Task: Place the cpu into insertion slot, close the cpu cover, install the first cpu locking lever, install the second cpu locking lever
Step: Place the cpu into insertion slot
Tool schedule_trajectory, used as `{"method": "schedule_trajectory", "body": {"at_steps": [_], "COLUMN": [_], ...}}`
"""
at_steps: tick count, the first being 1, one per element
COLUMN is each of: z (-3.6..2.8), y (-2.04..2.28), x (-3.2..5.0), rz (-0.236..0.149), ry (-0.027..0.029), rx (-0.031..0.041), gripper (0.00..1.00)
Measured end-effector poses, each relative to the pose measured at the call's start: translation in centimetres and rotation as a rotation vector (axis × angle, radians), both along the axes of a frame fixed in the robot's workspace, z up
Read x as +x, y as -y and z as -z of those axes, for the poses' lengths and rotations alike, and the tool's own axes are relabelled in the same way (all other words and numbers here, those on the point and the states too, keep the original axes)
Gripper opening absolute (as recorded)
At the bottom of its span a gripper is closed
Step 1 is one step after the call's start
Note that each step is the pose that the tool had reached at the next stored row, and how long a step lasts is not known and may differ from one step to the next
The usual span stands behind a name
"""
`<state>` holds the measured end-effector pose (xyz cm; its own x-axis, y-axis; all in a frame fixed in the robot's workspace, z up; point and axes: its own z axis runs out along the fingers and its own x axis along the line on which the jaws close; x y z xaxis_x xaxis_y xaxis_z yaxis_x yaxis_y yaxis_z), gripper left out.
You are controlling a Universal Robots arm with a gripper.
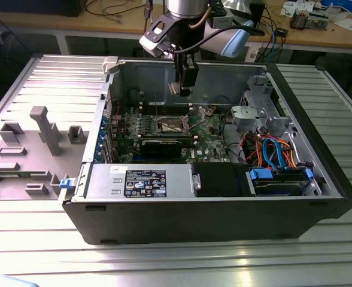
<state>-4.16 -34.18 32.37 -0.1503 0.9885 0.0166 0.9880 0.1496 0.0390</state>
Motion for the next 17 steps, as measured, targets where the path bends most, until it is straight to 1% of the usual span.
{"method": "schedule_trajectory", "body": {"at_steps": [11, 12, 14, 17], "z": [0.05, 0.13, 0.35, 0.58], "y": [-0.01, -0.01, -0.01, -0.01], "x": [0.01, 0.01, 0.07, 0.13], "rz": [0.001, 0.009, 0.038, 0.059], "ry": [-0.0003, -0.0003, -0.0004, -0.0004], "rx": [0.0005, 0.0006, 0.0003, 0.0003], "gripper": [0.54, 0.54, 0.54, 0.54]}}
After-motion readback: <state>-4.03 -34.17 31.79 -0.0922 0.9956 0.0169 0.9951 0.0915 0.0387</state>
